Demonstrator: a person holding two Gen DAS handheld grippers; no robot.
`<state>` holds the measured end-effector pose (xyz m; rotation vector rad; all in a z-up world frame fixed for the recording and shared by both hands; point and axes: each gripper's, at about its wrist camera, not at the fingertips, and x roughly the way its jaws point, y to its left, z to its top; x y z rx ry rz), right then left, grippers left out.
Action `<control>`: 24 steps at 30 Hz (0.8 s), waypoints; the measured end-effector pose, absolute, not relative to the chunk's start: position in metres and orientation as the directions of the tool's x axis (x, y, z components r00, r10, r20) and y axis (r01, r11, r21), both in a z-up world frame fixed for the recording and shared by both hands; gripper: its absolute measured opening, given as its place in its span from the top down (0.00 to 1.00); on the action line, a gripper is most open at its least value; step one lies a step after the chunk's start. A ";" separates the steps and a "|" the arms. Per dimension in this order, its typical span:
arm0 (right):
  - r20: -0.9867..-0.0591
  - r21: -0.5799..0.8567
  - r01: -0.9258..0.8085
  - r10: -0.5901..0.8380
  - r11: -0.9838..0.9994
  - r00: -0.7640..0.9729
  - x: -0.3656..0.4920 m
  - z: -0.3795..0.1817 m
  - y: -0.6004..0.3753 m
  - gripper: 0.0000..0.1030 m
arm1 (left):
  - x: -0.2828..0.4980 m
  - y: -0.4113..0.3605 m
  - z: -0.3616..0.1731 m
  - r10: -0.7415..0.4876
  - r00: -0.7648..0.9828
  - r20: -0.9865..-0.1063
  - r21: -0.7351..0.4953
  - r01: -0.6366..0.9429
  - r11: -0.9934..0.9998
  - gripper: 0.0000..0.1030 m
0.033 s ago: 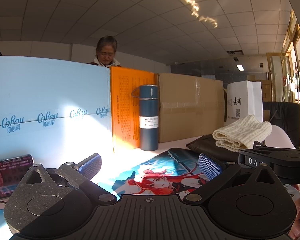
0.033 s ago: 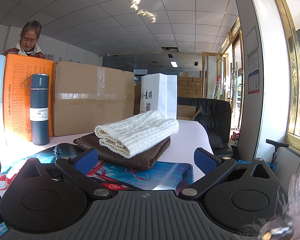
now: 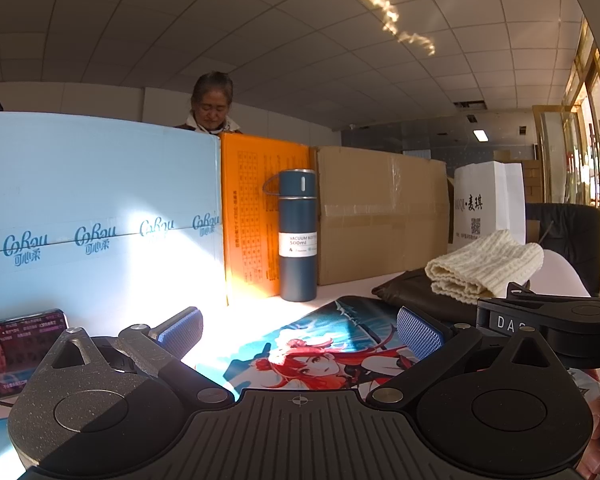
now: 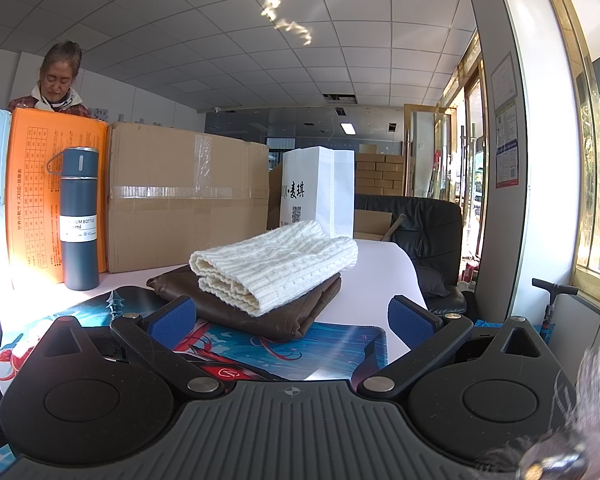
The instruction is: Fold clothes
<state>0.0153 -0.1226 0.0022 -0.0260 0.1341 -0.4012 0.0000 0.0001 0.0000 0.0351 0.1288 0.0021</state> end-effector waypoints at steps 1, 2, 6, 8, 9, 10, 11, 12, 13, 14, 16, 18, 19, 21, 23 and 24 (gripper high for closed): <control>-0.126 -0.054 0.387 -0.391 0.920 0.912 0.015 0.002 -0.122 0.00 | 0.000 0.000 0.000 0.004 0.992 -0.127 0.034 0.000 0.999 0.00; -0.126 -0.051 0.388 -0.391 0.920 0.912 0.015 0.002 -0.122 0.00 | 0.000 0.000 0.000 0.004 0.992 -0.127 0.035 0.000 0.999 0.00; -0.125 -0.049 0.388 -0.391 0.920 0.912 0.015 0.002 -0.122 0.00 | 0.000 0.000 0.000 0.005 0.992 -0.126 0.038 0.000 0.999 0.00; -0.124 -0.050 0.388 -0.391 0.920 0.912 0.015 0.002 -0.122 0.00 | 0.000 0.000 0.000 0.005 0.992 -0.127 0.038 0.000 0.999 0.00; -0.124 -0.050 0.388 -0.391 0.920 0.912 0.014 0.002 -0.122 0.00 | 0.000 0.000 0.000 0.004 0.992 -0.127 0.038 0.000 0.999 0.00; -0.125 -0.051 0.387 -0.391 0.921 0.912 0.015 0.002 -0.122 0.00 | 0.001 0.000 0.000 0.004 0.992 -0.127 0.038 0.001 0.999 0.00; -0.125 -0.051 0.387 -0.391 0.921 0.912 0.015 0.002 -0.122 0.00 | 0.001 0.000 0.000 0.004 0.992 -0.127 0.039 0.001 0.999 0.00; -0.125 -0.051 0.387 -0.390 0.921 0.912 0.015 0.003 -0.123 0.00 | 0.001 0.000 0.000 0.004 0.992 -0.127 0.039 0.001 0.999 0.00; -0.126 -0.052 0.386 -0.390 0.921 0.912 0.014 0.004 -0.123 0.00 | 0.002 0.000 0.000 0.004 0.992 -0.127 0.039 0.001 0.999 0.00; -0.126 -0.052 0.386 -0.390 0.921 0.912 0.015 0.004 -0.123 0.00 | 0.002 0.000 0.000 0.004 0.992 -0.127 0.040 0.001 0.999 0.00; -0.125 -0.051 0.386 -0.389 0.921 0.913 0.016 0.004 -0.123 0.00 | 0.002 0.000 0.000 0.004 0.992 -0.127 0.040 0.001 0.999 0.00; -0.125 -0.051 0.386 -0.389 0.921 0.913 0.016 0.003 -0.122 0.00 | 0.004 0.000 0.001 0.005 0.992 -0.127 0.041 0.000 0.999 0.00; -0.126 -0.051 0.386 -0.389 0.921 0.913 0.016 0.002 -0.122 0.00 | 0.004 0.000 0.001 0.005 0.992 -0.127 0.041 0.000 0.999 0.00; -0.126 -0.052 0.385 -0.388 0.921 0.913 0.016 0.002 -0.121 0.00 | 0.004 0.000 0.000 0.005 0.992 -0.127 0.041 0.000 0.999 0.00; -0.126 -0.052 0.384 -0.388 0.922 0.913 0.016 0.001 -0.121 0.00 | 0.004 0.001 0.000 0.004 0.992 -0.127 0.040 0.001 0.999 0.00; -0.126 -0.052 0.384 -0.388 0.922 0.913 0.016 0.001 -0.121 0.00 | 0.004 0.001 0.001 0.004 0.992 -0.127 0.040 0.001 0.999 0.00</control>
